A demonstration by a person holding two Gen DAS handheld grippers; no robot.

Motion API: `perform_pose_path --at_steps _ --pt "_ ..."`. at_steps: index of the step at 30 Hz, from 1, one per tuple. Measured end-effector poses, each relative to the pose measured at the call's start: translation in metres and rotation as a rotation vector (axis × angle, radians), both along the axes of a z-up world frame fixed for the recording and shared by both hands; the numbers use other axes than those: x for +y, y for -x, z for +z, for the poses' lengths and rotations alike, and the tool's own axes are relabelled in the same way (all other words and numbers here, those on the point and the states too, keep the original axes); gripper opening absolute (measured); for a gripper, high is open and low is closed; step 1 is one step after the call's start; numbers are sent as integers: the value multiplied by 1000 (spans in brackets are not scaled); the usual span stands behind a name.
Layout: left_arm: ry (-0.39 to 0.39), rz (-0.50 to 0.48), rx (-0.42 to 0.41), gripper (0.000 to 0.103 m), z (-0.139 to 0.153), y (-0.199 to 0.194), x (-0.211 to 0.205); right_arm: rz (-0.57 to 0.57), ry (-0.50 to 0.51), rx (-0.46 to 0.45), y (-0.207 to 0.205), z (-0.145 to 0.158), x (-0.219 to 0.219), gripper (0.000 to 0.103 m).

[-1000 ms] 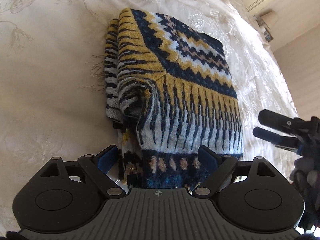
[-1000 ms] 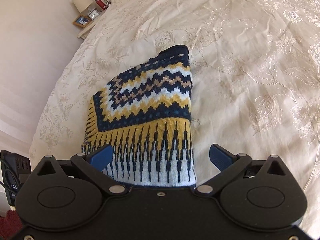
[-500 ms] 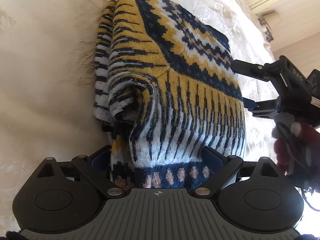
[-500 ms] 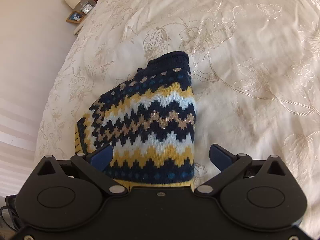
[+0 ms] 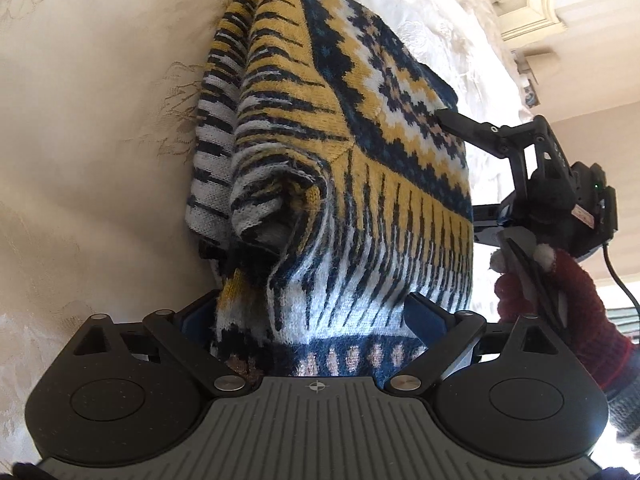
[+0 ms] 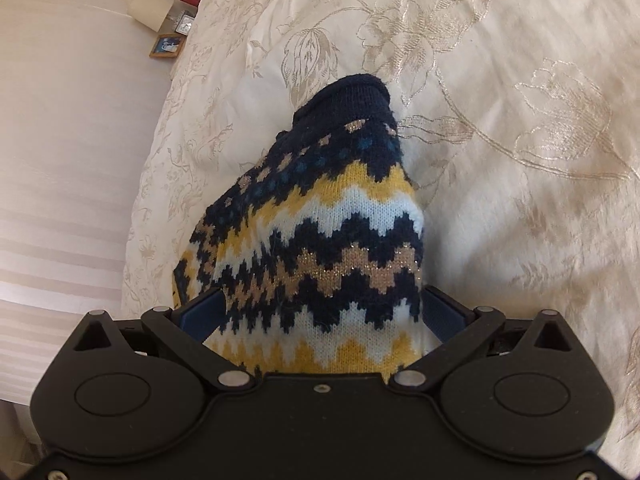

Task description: Fold small clothes

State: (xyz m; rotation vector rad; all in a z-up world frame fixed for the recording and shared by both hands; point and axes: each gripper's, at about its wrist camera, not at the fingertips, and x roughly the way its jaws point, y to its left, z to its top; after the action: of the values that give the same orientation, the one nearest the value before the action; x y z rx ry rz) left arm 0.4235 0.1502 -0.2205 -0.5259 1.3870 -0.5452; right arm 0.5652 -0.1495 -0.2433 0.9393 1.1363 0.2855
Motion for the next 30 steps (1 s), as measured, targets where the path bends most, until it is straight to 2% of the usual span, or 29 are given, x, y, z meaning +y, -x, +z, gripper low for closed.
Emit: perform_pose_path --at_steps 2,3,4,5,6,7,8,9,11,15,25,28,30 --pt "20 -7 10 91 1 0 1 -10 -35 7 4 -1 -5 103" --pt "39 -10 12 79 0 -1 0 -10 -47 10 6 -1 -6 103" --pt "59 -13 19 62 -3 -3 0 -4 -60 11 6 -1 -6 102" --pt "78 -12 33 55 -5 -4 0 10 -70 8 7 0 -4 94" --pt "90 -10 42 46 -6 -4 1 31 -59 0 7 2 -1 79" --pt "99 -13 44 42 -6 -4 1 65 -7 -7 8 7 3 71" --pt "104 -27 34 40 -2 -4 0 90 35 -13 9 12 5 58" --pt "99 -44 16 37 2 -3 -2 95 36 -23 11 16 5 52" --pt "102 -61 -3 36 10 0 -4 69 13 -46 18 24 -1 50" --pt "114 -97 -17 36 27 12 -17 46 37 -63 40 44 -11 49" --pt "145 -240 15 36 46 64 -79 25 138 2 141 69 -65 49" --pt "129 -263 23 36 43 78 -94 37 178 24 167 72 -77 51" --pt "81 -254 16 37 40 84 -98 51 223 36 176 71 -80 57"
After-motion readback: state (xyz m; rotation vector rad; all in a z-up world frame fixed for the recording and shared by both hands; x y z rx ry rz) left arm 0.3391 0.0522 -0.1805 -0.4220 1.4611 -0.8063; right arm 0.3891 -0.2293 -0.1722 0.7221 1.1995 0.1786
